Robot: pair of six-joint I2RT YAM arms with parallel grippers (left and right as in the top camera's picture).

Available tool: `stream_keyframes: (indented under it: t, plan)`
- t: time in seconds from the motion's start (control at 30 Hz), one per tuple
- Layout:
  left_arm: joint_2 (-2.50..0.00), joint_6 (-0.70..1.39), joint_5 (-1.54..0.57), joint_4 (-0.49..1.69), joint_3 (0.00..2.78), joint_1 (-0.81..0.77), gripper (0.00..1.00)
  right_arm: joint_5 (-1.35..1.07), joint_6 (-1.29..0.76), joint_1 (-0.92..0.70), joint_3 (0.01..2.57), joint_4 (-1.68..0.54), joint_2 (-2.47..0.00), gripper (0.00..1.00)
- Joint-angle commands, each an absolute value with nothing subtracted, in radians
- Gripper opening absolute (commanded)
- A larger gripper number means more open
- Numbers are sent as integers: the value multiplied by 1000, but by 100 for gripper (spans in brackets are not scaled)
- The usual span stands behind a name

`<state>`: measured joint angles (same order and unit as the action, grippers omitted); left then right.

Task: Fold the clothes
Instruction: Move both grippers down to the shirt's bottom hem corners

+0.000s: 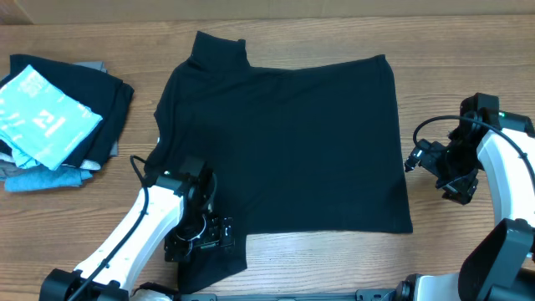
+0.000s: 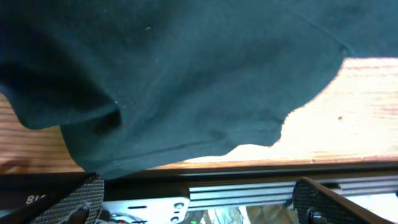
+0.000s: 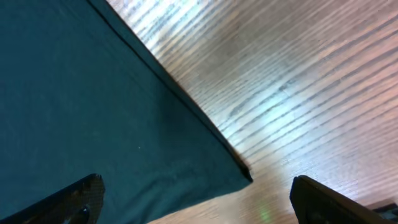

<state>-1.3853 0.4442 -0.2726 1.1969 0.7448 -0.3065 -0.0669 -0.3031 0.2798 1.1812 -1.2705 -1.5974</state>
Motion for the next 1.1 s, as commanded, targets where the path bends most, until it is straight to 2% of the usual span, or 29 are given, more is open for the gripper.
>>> stream_keyframes:
  t: [0.0,0.23,0.37,0.73,0.93,1.07]
  plan:
    - [-1369,500,-252,1176,718,-301,100,-62,-338,280,1145,-1224,-1590,100]
    - [-1369,591,-182,1127,669,-300,100,-98,-371,280,986,-1034,-1590,100]
    - [-1369,612,-165,1093,640,-300,98,-81,-371,280,973,-1004,-1590,100]
    - [-1370,662,-147,1011,538,-299,99,-52,-366,280,973,-988,-1590,100]
    - [-1370,678,-147,992,535,-300,82,-45,-363,280,970,-988,-1590,100]
    - [-1370,697,-172,966,530,-300,85,-46,-364,280,966,-1001,-1592,100]
